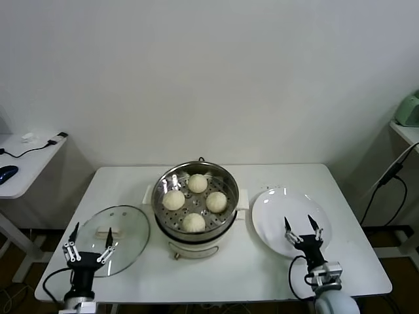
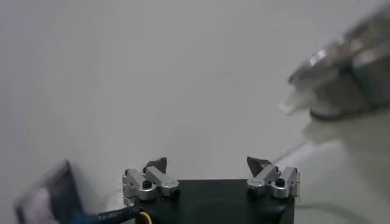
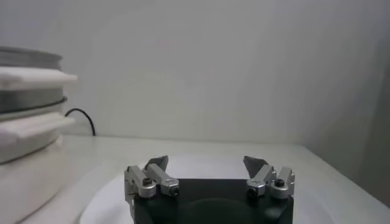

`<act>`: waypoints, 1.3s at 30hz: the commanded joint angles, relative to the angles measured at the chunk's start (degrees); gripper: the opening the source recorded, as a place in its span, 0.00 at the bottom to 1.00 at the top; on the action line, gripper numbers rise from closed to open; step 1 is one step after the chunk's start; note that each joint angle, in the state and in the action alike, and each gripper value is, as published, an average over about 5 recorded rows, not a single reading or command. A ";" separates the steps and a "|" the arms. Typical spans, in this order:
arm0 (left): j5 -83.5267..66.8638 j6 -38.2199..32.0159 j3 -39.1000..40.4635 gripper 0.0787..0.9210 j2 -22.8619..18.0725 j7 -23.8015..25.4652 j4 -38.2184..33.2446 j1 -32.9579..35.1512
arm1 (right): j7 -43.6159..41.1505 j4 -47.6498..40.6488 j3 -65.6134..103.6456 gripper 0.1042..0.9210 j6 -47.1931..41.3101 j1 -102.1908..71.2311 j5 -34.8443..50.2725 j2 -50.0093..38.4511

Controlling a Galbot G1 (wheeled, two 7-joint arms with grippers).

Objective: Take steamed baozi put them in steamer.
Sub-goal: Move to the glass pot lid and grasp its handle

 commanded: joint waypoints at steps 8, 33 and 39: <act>39.45 1.89 -1.24 0.88 7.42 -9.28 20.09 -5.33 | 2.54 2.70 2.72 0.88 -1.65 -4.54 -3.46 4.44; 41.75 5.49 2.58 0.88 7.13 -8.00 27.93 -18.34 | 3.36 6.36 3.71 0.88 -3.40 -6.64 -4.74 4.44; 41.76 5.87 3.06 0.88 7.29 -7.87 29.73 -19.83 | 3.28 7.02 3.63 0.88 -3.71 -6.76 -5.08 4.44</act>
